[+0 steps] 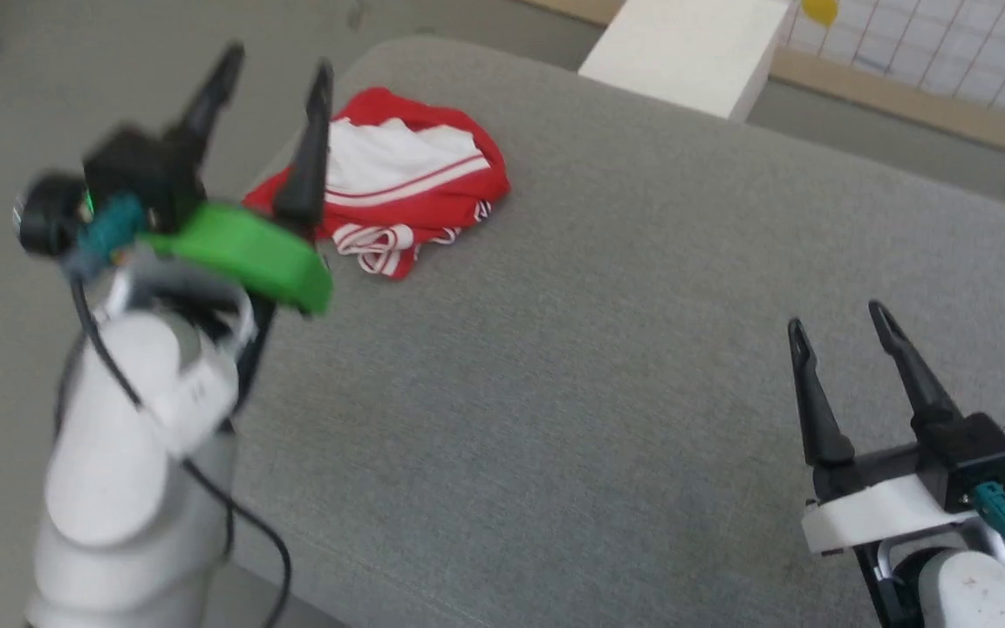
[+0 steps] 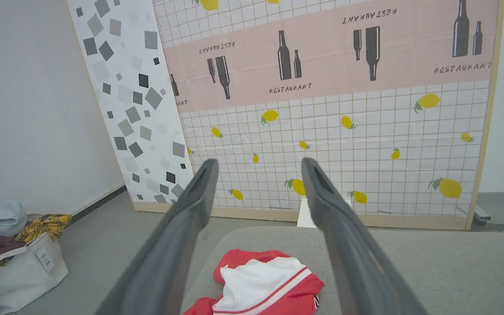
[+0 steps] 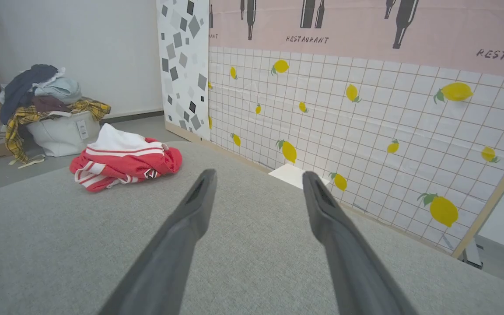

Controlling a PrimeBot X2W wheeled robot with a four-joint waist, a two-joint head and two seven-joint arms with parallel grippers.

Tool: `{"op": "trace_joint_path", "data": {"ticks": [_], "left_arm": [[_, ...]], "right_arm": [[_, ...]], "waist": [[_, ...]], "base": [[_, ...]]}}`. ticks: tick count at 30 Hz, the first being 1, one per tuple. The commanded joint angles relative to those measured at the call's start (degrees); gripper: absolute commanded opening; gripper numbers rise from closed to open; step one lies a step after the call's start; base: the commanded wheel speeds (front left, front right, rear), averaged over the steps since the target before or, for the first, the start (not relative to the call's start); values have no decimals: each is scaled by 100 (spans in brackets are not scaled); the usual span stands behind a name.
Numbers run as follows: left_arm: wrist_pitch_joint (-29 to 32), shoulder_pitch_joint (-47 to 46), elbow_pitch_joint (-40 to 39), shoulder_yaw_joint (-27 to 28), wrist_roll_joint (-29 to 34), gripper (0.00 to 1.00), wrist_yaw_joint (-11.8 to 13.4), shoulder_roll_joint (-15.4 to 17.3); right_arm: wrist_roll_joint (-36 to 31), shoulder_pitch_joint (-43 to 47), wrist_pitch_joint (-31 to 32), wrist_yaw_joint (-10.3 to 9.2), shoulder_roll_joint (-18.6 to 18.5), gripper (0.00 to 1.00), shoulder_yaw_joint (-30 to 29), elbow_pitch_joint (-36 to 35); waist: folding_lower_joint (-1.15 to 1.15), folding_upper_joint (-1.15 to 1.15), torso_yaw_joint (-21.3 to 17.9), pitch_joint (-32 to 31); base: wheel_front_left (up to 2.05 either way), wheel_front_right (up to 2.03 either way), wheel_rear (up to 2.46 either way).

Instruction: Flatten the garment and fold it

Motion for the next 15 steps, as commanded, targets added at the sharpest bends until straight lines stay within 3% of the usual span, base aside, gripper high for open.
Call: {"op": "trace_joint_path", "data": {"ticks": [1,7,15], "left_arm": [[182,-337,148,-53,-38,100,-66,137],[932,-1468,790,-344,-281,100,-182,506],[1526,-2219,1619,-834,-546,100,-211,831]], "right_arm": [[-39,-118,60,-8,-67,100,34,-157],[50,-260,424,-8,-433,100,78,-998],[276,-465,720,-8,-777,100,73,-1748]], "waist": [[0,0,-345,634],[0,0,-607,1465],[0,0,-918,2243]], "base": [[0,0,0],[0,0,0],[0,0,0]]}}
